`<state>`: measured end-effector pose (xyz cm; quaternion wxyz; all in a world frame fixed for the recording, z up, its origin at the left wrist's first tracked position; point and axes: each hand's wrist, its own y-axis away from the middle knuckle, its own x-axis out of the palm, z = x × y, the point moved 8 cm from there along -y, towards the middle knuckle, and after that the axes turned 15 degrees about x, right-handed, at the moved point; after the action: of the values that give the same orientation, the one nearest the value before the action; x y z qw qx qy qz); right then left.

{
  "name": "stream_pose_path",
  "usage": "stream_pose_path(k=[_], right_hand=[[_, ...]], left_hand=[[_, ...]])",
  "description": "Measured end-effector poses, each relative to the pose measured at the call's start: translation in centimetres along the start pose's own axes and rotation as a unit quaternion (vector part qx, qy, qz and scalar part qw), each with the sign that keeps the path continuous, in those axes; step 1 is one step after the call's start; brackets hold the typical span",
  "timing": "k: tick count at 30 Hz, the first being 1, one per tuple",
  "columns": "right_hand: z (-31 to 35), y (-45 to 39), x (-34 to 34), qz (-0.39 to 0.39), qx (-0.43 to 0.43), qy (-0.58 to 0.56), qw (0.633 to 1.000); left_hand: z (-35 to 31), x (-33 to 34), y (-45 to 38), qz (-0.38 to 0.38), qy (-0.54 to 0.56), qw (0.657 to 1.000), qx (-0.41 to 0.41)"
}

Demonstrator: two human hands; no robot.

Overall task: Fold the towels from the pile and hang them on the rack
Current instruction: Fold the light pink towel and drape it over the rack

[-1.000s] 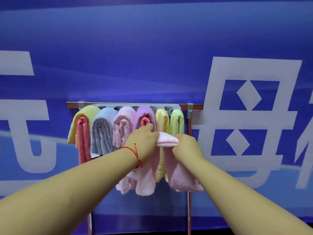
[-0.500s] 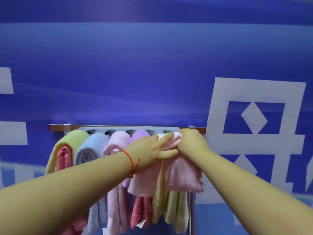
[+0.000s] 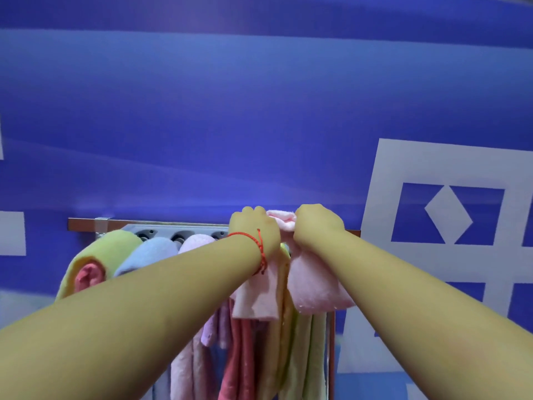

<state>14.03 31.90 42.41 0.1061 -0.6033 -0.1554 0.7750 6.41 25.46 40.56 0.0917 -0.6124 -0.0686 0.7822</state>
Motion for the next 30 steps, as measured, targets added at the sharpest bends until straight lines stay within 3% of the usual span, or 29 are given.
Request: stream_pose_path(k=[4, 10, 16, 22, 27, 30], right_hand=[[0.2, -1.1, 0.7, 0.006, 0.029, -0.018, 0.999], [0.6, -2.7, 2.6, 0.002, 0.038, -0.035, 0.999], [0.9, -3.9, 3.5, -0.034, 0.035, -0.036, 0.998], [1.3, -2.5, 5.4, -0.099, -0.048, 0.027, 0.994], [-0.5, -0.1, 7.6, -0.134, -0.064, -0.008, 0.989], [-2.2, 0.7, 9.1, -0.122, -0.03, -0.053, 0.991]], left_hand=[[0.8, 0.8, -3.7, -0.081, -0.126, 0.989, 0.016], [0.8, 2.0, -5.9, -0.132, -0.171, 0.976, 0.019], [1.5, 2.9, -7.5, -0.124, -0.14, 0.982, -0.007], [1.7, 4.2, -7.5, -0.101, -0.137, 0.985, -0.007], [2.4, 4.5, -6.8, -0.126, -0.049, 0.991, -0.014], [2.2, 4.3, -6.6, -0.138, -0.041, 0.989, -0.018]])
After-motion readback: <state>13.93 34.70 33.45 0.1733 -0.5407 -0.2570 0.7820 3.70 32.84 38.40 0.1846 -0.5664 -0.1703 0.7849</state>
